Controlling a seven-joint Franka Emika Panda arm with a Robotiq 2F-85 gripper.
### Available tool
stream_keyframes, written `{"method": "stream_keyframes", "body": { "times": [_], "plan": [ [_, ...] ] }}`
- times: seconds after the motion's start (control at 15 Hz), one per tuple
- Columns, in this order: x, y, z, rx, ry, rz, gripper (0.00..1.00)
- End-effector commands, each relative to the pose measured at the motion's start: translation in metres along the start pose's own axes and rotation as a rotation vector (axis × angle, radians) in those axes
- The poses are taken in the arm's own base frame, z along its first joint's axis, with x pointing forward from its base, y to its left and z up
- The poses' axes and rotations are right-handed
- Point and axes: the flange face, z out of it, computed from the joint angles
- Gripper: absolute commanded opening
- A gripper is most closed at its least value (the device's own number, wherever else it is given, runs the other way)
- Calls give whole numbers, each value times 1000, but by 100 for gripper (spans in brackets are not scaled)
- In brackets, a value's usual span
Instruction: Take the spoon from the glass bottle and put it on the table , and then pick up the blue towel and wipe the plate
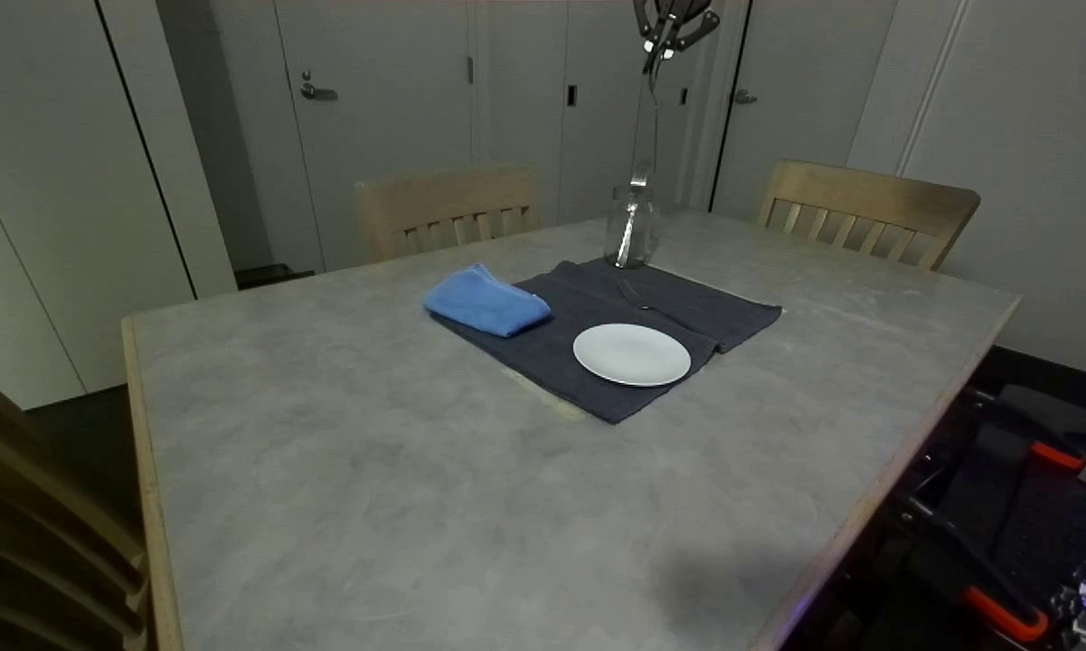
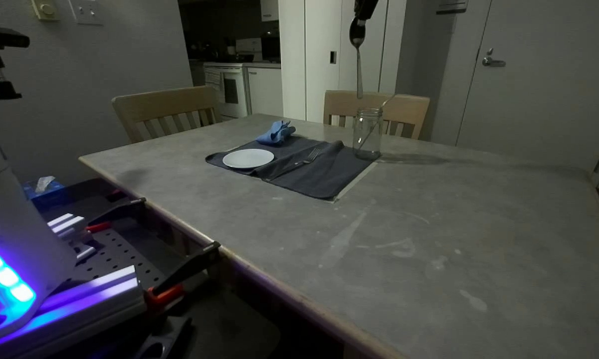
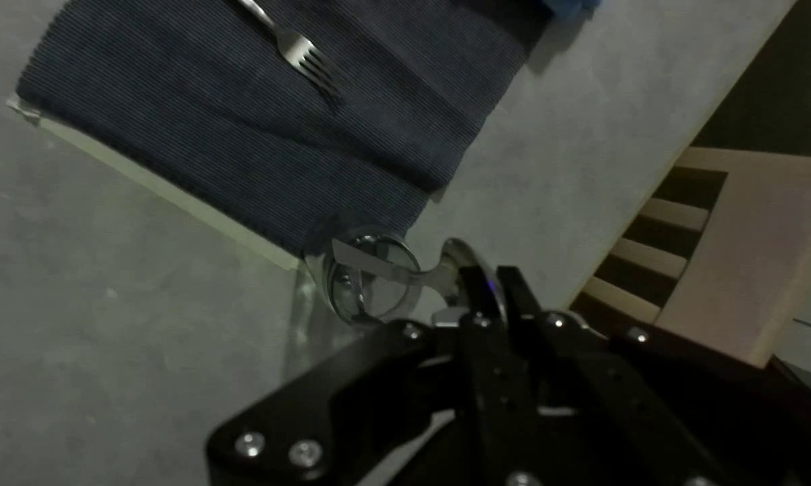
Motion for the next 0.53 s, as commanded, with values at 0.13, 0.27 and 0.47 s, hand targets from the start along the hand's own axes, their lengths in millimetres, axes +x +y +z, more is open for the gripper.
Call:
{"method": "stream_keyframes", "body": {
  "times": [0.13, 0.27, 0.47],
  "plan": [
    [-13, 36, 15, -123, -157, 58, 2],
    [-8, 46, 39, -169, -210, 95, 2],
    [-1, 59, 85, -223, -292, 142, 2]
  ]
}}
